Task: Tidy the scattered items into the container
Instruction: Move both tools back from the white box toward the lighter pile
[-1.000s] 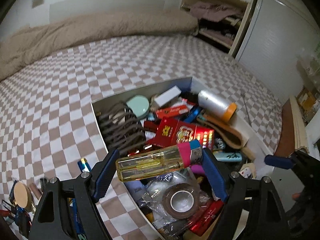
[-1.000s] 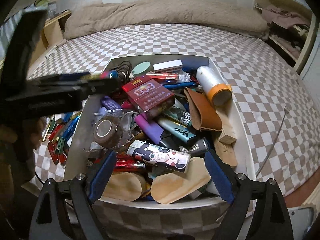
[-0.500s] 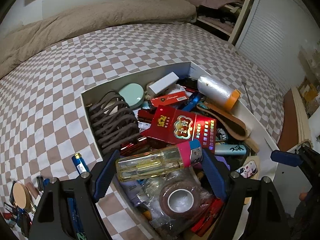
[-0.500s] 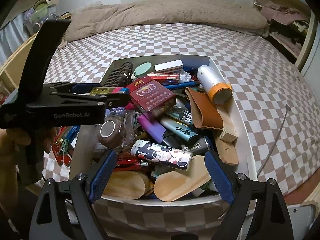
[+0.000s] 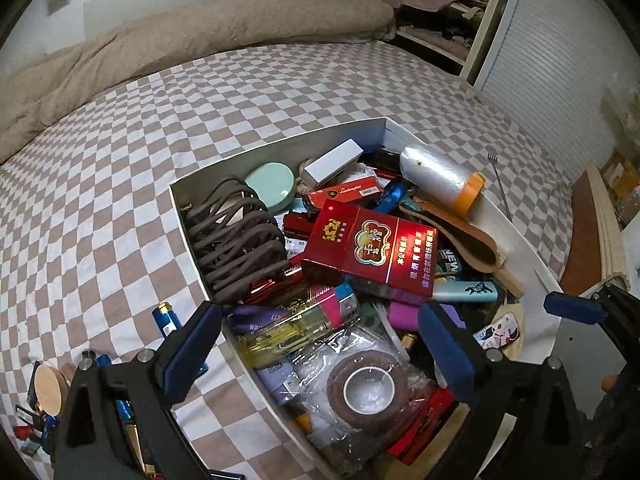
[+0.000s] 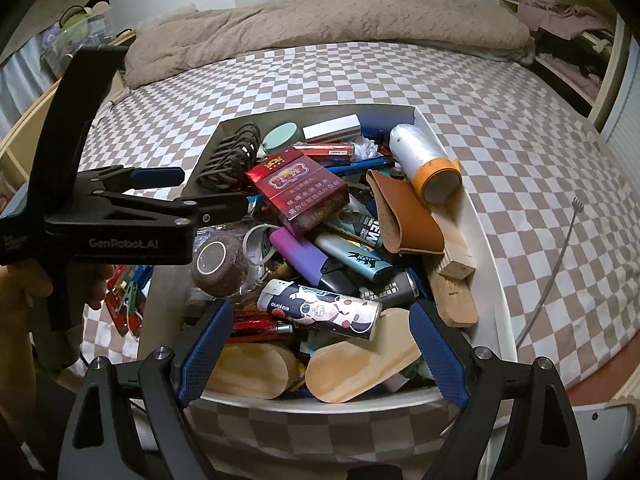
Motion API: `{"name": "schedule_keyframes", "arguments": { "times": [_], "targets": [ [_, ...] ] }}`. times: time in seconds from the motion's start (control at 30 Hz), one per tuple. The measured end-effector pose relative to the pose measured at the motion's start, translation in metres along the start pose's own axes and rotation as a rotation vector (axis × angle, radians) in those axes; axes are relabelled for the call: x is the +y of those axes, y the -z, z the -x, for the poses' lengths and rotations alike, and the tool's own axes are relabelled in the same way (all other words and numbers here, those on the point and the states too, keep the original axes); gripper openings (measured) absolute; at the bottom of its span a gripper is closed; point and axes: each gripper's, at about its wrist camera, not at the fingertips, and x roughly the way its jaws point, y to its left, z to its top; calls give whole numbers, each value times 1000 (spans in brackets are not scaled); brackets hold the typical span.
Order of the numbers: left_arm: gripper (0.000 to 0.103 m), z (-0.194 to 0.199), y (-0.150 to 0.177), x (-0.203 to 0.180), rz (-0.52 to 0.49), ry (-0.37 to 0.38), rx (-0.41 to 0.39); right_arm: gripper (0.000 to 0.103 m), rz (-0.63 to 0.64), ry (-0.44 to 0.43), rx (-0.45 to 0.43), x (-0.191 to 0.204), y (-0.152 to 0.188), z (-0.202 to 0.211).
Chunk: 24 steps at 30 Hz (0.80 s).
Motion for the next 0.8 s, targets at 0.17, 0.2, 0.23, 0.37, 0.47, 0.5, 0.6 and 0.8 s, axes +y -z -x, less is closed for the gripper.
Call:
{"name": "schedule_keyframes", "arguments": {
  "times": [0.17, 0.2, 0.23, 0.37, 0.47, 0.5, 0.6, 0.8],
  "targets": [
    [99, 3, 2, -2, -8, 5, -2, 90, -2, 3, -4, -1, 0, 2],
    [99, 4, 3, -2, -12, 4, -2, 90, -4, 5, -5, -2, 0, 2],
    [99, 5, 3, -2, -15, 4, -3, 90, -10, 10, -6, -3, 0, 2],
    [99, 9, 7, -2, -22, 2, -10, 90, -33, 24, -8, -9, 0, 3],
    [99, 14, 10, 0, -21, 1, -16, 90, -50, 30, -12, -12, 0, 5],
    [99, 15, 11, 1, -19, 0, -17, 90, -55, 33, -14, -12, 0, 6],
    [99, 20, 14, 3, -12, -2, -24, 90, -70, 40, -20, -14, -1, 8],
    [101, 33, 20, 10, -9, -8, -49, 90, -103, 68, -58, -14, -3, 13]
  ]
}}
